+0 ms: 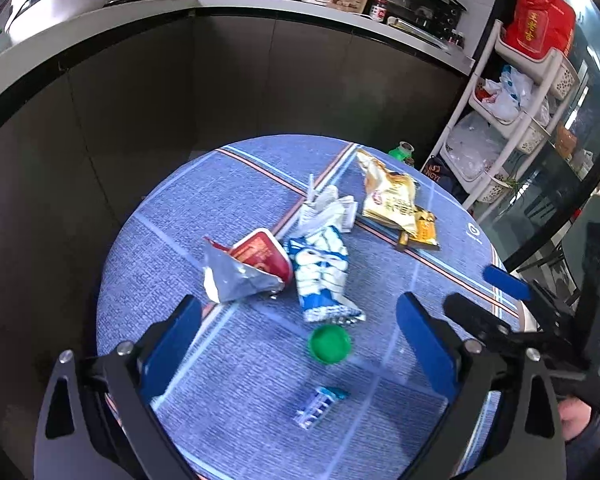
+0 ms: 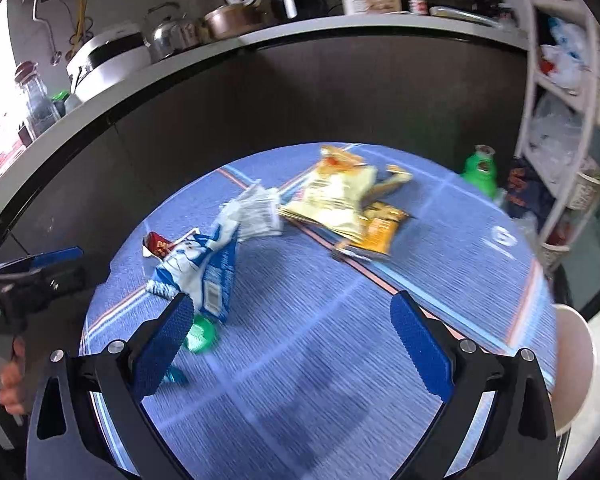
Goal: Collect trash
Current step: 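Grasp the blue penguin wrapper with the right tool while the left tool grasps the clear bag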
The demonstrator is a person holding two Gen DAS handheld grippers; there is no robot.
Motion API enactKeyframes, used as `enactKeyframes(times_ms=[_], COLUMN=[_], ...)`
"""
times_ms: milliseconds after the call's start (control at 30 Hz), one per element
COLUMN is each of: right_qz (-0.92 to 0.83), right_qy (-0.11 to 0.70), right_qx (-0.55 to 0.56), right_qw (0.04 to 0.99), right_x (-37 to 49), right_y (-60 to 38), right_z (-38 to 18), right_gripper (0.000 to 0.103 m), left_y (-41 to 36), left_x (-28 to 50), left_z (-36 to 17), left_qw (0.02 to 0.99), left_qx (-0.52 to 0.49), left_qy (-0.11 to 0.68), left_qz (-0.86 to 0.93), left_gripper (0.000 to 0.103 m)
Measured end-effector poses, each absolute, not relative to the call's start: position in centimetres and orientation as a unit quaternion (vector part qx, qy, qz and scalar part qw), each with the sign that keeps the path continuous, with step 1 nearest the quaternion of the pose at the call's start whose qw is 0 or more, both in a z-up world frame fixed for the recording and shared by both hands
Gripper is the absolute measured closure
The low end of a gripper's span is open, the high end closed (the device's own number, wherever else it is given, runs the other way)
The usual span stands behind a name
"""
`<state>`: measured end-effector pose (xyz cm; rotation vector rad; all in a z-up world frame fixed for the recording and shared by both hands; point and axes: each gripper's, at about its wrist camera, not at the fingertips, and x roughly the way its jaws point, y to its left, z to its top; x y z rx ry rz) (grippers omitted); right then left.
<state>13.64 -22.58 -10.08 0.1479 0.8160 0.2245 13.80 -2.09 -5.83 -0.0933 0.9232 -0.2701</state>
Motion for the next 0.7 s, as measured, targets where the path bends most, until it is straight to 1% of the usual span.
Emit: enactKeyframes(times_ms=[67, 233, 367, 433, 500, 567, 600, 700], right_qz=[0.119, 0.180, 0.201, 0.194, 0.179, 0.174, 0.173, 0.170], right_qy=[0.408, 0.430, 0.449, 0.456, 0.468, 0.464, 0.461, 0.448], right_qx=[0.068, 0.093, 0.067, 0.052, 0.038, 0.036, 0.035, 0.039], right_qw=[0.903, 0.880, 0.868, 0.867, 0.865, 0.868, 0.870, 0.877], right_x=[15.1, 16.6, 17.5, 18.1, 18.2, 17.8, 17.4, 15.8], right_y=[-21.5, -18.6, -14.6, -13.5, -13.1, -13.5, -13.8, -15.3], right_z=[-10.4, -10.7, -12.3, -13.3, -13.8, -13.6, -13.3, -12.2], right_gripper=[0.008, 0.009, 0.022, 0.033, 0.079, 0.091, 0.094, 0.095], left_y=[-1.3, 1.3, 3.7, 4.4, 4.6, 4.5, 4.5, 4.0], left_x=[14.2, 14.6, 15.1, 15.4, 16.0, 17.0, 17.5, 19.5], left_z=[-6.3, -6.7, -7.3, -7.6, -8.1, -9.1, -9.6, -11.3], left_qw=[0.880, 0.879, 0.875, 0.873, 0.869, 0.863, 0.860, 0.848], left_qx=[-0.052, -0.070, -0.097, -0.107, -0.114, -0.123, -0.127, -0.143], left_qy=[0.452, 0.454, 0.461, 0.463, 0.466, 0.473, 0.477, 0.493], left_qz=[-0.136, -0.127, -0.112, -0.111, -0.119, -0.128, -0.129, -0.129], left_gripper=[0.017, 0.022, 0.023, 0.023, 0.021, 0.013, 0.012, 0.012])
